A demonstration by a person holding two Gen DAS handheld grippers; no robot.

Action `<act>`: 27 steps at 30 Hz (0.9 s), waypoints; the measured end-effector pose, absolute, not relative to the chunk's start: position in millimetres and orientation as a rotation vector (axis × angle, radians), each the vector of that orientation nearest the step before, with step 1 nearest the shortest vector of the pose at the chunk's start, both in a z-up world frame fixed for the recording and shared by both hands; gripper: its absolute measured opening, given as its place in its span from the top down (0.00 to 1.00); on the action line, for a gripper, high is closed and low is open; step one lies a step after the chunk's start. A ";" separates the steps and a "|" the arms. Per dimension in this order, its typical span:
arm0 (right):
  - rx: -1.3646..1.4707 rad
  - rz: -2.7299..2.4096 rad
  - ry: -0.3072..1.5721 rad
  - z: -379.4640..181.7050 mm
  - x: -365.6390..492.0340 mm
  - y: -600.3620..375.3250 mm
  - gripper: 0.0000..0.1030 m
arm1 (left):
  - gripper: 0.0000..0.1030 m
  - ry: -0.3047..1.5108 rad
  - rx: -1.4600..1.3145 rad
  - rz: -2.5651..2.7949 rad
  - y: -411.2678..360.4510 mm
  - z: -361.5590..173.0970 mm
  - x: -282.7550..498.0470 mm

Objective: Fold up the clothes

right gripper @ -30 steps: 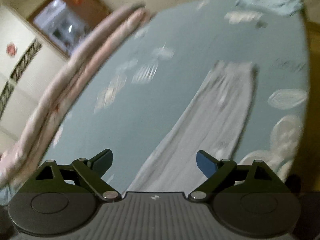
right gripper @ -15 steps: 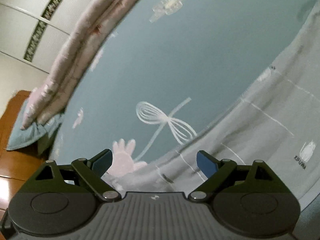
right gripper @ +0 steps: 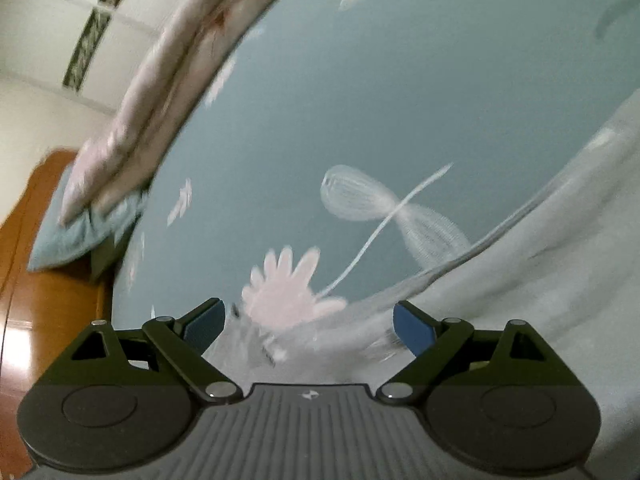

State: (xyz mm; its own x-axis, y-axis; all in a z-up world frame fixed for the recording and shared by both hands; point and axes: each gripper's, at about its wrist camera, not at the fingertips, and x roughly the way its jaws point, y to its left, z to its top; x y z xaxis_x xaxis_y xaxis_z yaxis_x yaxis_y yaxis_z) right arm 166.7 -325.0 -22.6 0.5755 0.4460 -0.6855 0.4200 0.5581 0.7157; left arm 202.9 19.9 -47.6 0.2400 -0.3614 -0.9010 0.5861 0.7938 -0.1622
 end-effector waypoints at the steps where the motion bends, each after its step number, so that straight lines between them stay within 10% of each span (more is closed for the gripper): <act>1: 1.015 0.019 1.020 -27.4 170.4 -320.5 0.09 | 0.19 1.162 0.222 -0.654 21.8 -49.0 201.9; 27: 0.991 0.234 1.113 -32.2 205.8 -262.6 0.07 | 0.10 1.138 0.225 -0.662 25.4 -52.6 191.7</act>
